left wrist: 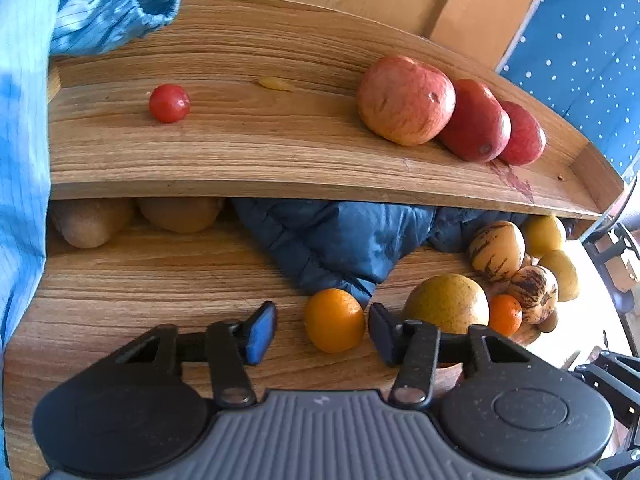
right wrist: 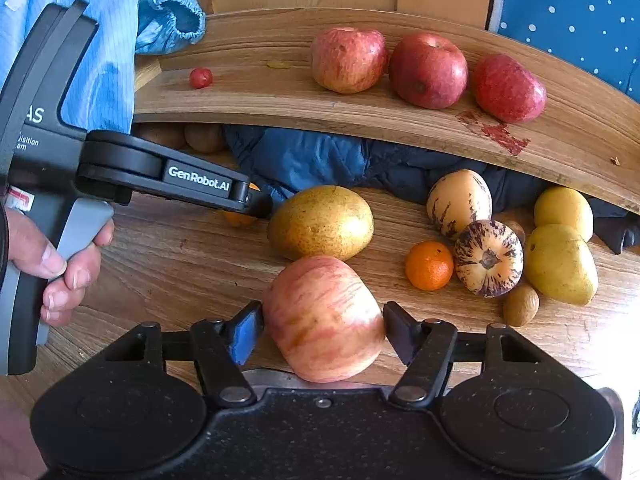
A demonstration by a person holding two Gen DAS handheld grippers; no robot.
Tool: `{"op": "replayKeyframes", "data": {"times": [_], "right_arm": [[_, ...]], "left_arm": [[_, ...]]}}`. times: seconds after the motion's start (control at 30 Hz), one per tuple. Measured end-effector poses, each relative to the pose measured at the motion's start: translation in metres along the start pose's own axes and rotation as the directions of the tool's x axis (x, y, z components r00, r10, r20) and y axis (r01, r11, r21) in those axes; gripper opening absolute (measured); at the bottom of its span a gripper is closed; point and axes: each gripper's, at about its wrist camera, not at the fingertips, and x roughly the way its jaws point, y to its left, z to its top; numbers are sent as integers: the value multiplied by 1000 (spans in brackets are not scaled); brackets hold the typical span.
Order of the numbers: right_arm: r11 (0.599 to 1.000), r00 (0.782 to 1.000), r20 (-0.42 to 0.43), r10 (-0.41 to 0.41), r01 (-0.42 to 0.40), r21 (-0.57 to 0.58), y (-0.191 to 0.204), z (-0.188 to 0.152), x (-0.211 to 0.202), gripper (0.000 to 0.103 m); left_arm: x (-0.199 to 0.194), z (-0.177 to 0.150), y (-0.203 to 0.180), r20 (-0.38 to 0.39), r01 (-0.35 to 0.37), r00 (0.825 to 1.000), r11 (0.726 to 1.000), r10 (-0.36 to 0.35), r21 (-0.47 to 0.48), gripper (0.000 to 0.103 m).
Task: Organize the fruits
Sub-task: 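Grasp the red apple with the right tool while the left tool grasps an orange, then carry the apple and orange to the metal tray and open both tools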
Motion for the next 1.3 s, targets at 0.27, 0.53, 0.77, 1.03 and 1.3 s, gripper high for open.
{"op": "replayKeyframes", "data": {"times": [0.27, 0.53, 0.77, 1.03, 1.3], "right_arm": [[1000, 1000, 4, -6, 6, -20, 2, 0, 0, 66], [1000, 999, 41, -3, 4, -24, 2, -4, -5, 65], [997, 995, 95, 12, -5, -72, 3, -18, -23, 65], [999, 990, 135, -41, 43, -6, -32, -52, -55, 65], [982, 981, 104, -164, 153, 106, -90, -99, -87, 65]], "left_arm": [[-1, -3, -6, -17, 8, 1000, 1000, -8, 0, 36], [-20, -13, -20, -7, 7, 1000, 1000, -7, 1, 36], [-44, -29, -40, 9, -3, 1000, 1000, 3, -29, 36], [-53, -40, -86, 11, 19, 1000, 1000, -19, 11, 36], [-36, -57, -162, -44, 133, 991, 986, -130, 98, 36]]}}
